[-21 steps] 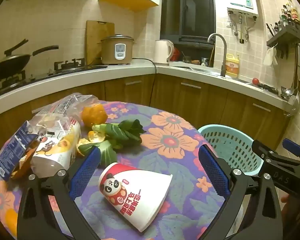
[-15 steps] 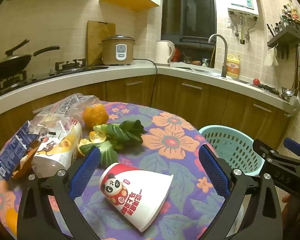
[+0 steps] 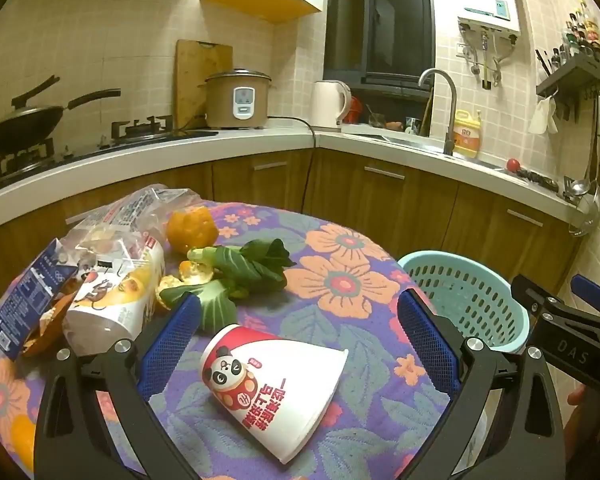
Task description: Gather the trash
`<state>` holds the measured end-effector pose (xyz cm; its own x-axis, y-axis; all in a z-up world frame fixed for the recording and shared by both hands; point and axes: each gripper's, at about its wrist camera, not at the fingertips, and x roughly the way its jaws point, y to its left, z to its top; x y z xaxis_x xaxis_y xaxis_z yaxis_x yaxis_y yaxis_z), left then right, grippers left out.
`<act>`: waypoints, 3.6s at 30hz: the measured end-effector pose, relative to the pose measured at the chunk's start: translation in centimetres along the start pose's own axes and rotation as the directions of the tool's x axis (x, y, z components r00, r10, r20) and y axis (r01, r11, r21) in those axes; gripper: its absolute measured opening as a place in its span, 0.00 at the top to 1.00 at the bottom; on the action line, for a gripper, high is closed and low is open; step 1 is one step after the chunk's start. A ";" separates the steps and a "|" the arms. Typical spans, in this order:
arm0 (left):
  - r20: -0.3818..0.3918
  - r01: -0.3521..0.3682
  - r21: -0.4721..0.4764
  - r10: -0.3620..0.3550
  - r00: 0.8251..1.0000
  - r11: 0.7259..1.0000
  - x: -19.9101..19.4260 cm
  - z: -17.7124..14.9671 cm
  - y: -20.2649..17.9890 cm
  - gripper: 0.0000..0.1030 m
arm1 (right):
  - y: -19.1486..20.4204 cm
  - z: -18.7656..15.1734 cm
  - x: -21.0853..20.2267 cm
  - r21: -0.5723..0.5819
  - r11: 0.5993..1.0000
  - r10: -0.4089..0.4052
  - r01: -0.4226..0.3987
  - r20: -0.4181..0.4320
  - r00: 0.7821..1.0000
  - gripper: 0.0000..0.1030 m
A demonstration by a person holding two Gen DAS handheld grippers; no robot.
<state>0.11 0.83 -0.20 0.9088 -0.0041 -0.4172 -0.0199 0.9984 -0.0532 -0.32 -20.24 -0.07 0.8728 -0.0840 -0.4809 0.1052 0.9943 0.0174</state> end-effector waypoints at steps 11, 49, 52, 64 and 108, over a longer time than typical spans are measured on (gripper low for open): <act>-0.002 0.000 -0.003 0.000 1.000 1.000 0.1 0.1 0.1 0.07 | 0.0 -0.1 -0.2 0.004 1.000 -0.002 0.002 0.009 1.000 0.07; -0.005 -0.005 -0.011 0.005 1.000 1.000 0.1 0.0 -0.3 0.07 | 0.6 0.2 -0.3 -0.015 1.000 -0.008 0.008 0.023 1.000 0.07; -0.004 0.000 -0.013 0.000 1.000 1.000 0.2 0.0 -0.2 0.07 | 0.6 0.2 -0.3 -0.012 1.000 -0.001 0.001 0.024 1.000 0.07; -0.004 -0.001 -0.014 0.001 1.000 1.000 0.2 0.0 -0.2 0.07 | 0.5 0.2 -0.3 -0.006 1.000 -0.004 0.004 0.020 1.000 0.07; -0.222 -0.291 -0.273 0.235 0.946 0.917 -12.2 -5.8 18.1 0.15 | 13.5 -1.6 -0.6 -0.207 0.817 0.502 -0.538 -0.206 0.840 0.08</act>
<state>-13.70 18.65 -1.31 0.7631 0.2178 -0.6084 -0.3967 0.9011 -0.1750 -0.16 -6.66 -0.95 0.6881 0.4417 -0.5757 -0.4823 0.8712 0.0921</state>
